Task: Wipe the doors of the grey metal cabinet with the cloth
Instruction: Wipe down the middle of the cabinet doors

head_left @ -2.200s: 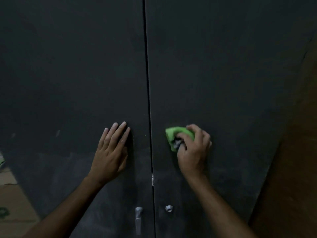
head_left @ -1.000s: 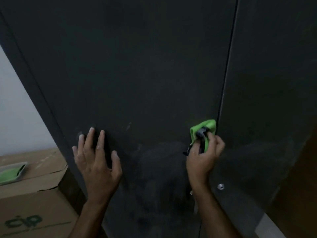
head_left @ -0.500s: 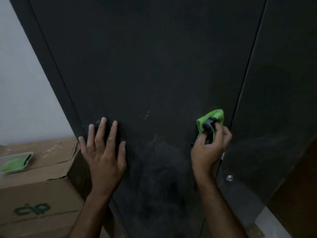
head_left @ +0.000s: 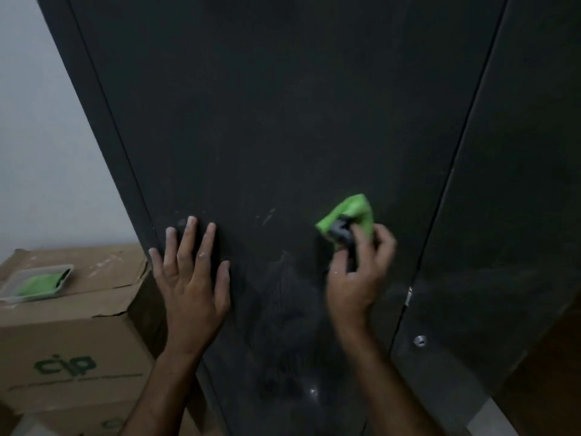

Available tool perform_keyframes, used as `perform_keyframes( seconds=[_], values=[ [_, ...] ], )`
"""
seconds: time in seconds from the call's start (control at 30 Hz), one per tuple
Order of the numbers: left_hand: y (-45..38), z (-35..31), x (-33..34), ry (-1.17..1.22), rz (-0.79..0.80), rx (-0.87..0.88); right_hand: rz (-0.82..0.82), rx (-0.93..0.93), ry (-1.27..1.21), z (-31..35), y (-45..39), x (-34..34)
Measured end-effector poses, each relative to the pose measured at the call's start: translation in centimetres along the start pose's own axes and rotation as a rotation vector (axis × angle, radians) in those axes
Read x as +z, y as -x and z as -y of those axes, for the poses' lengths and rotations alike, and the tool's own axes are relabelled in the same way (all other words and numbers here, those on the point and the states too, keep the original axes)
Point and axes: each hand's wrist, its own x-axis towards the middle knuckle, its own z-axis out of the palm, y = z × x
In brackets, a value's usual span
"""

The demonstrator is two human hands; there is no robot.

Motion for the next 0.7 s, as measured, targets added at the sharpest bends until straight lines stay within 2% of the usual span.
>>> perform_keyframes(
  seconds=[0.07, 0.13, 0.2, 0.27, 0.33, 0.4, 0.5, 0.57, 0.63, 0.7],
  values=[
    [0.0, -0.2, -0.1, 0.004, 0.004, -0.011, 0.232, -0.163, 0.007, 0.5, 4.0, 0.7],
    [0.0, -0.2, -0.3, 0.002, 0.01, -0.016, 0.339, -0.206, 0.027, -0.6, 6.4, -0.2],
    [-0.1, -0.2, -0.6, -0.001, 0.025, -0.02, 0.26, -0.12, 0.029, -2.1, 5.0, -1.2],
    [-0.1, -0.2, -0.9, 0.007, 0.042, -0.028, 0.085, -0.016, 0.046, -2.0, 1.4, -1.9],
    [-0.2, -0.3, -1.0, 0.017, 0.042, -0.03, -0.043, -0.012, 0.012, 0.1, -2.6, -1.6],
    [-0.2, -0.6, -1.2, 0.039, 0.049, -0.035, -0.019, -0.1, 0.019, 2.9, -3.5, 0.0],
    [-0.5, -0.7, -1.7, 0.121, 0.066, -0.057, 0.215, -0.329, 0.07, 4.2, 1.9, 1.8],
    [-0.6, -0.7, -1.9, 0.163, 0.069, -0.06, 0.331, -0.388, 0.107, 2.5, 5.8, 1.6],
    [-0.5, -0.5, -2.2, 0.195, 0.071, -0.053, 0.302, -0.34, 0.122, 1.2, 6.0, 1.0],
    [-0.6, 0.1, -2.7, 0.232, 0.076, -0.039, 0.106, -0.212, 0.094, 2.0, 3.1, 1.1]
  ],
)
